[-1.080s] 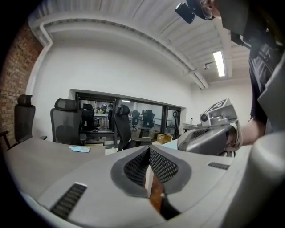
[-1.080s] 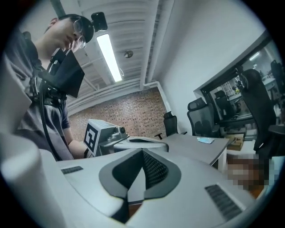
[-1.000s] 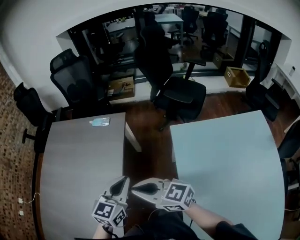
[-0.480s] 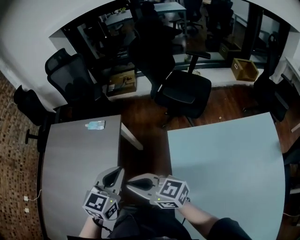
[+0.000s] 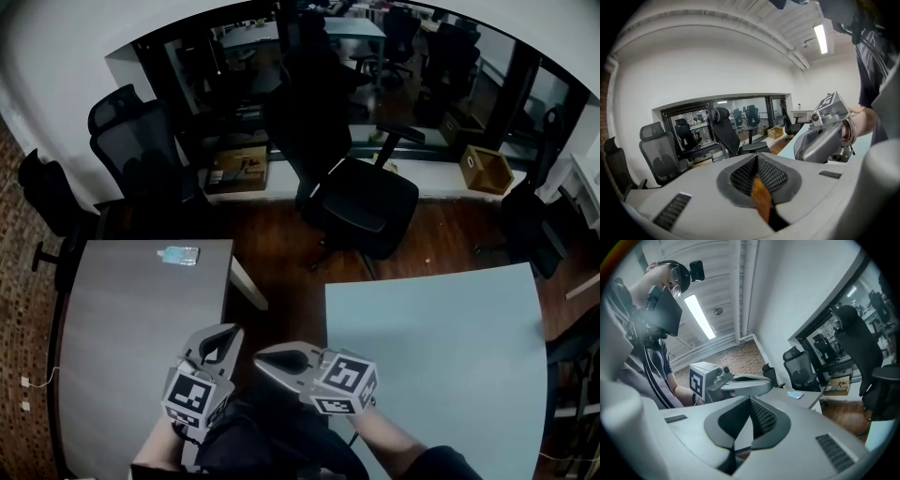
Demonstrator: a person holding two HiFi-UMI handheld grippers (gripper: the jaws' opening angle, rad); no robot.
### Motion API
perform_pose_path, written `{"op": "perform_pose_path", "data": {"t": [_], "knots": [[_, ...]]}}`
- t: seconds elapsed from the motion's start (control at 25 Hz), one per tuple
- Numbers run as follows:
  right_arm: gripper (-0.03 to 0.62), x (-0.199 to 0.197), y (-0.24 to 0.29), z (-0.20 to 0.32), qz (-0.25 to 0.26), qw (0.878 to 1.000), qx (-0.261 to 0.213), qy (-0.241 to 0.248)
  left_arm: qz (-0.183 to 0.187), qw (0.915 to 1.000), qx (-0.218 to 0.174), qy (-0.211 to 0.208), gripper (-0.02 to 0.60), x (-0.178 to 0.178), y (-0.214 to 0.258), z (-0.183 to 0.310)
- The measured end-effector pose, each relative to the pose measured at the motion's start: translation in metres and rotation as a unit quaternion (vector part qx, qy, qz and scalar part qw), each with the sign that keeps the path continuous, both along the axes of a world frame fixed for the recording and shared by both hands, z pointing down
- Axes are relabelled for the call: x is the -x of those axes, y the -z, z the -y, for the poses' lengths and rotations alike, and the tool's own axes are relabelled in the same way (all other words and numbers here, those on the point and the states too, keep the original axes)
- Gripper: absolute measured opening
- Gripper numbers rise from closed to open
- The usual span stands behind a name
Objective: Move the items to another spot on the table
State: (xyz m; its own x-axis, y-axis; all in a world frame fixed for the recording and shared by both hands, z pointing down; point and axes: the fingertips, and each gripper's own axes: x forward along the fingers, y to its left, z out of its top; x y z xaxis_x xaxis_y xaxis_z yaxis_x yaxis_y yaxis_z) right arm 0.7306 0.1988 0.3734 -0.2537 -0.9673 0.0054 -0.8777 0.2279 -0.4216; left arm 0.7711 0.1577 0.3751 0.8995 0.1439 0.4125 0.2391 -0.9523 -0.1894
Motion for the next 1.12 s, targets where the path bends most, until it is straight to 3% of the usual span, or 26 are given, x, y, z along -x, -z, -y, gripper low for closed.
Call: {"op": "perform_pose_path", "data": {"t": [0.2,0.36,0.68,0.84,1.0,1.12], "knots": [[-0.020,-0.017,0.008,0.034,0.004,1.000,-0.010,0.022,-0.028,0.9991,0.021,0.022,0.002,-0.022,0.003,0.043],[-0.021,-0.034,0.003,0.073,-0.005,1.000,0.003,0.031,-0.049,0.9948,0.065,0.062,0.000,-0.033,-0.006,0.101],[-0.021,-0.070,-0.024,0.165,0.055,0.996,0.064,0.034,-0.030,0.9774,0.182,0.103,0.000,-0.061,-0.045,0.196],[-0.021,-0.093,-0.034,0.211,0.015,0.994,0.102,0.033,-0.041,0.9696,0.213,0.113,0.000,-0.081,-0.067,0.242],[-0.021,-0.108,-0.036,0.250,-0.019,0.990,0.127,0.057,-0.045,0.9664,0.203,0.150,0.000,-0.081,-0.073,0.280],[-0.021,-0.112,-0.040,0.279,-0.042,0.985,0.137,0.096,-0.055,0.9530,0.224,0.197,0.000,-0.070,-0.075,0.309]]}}
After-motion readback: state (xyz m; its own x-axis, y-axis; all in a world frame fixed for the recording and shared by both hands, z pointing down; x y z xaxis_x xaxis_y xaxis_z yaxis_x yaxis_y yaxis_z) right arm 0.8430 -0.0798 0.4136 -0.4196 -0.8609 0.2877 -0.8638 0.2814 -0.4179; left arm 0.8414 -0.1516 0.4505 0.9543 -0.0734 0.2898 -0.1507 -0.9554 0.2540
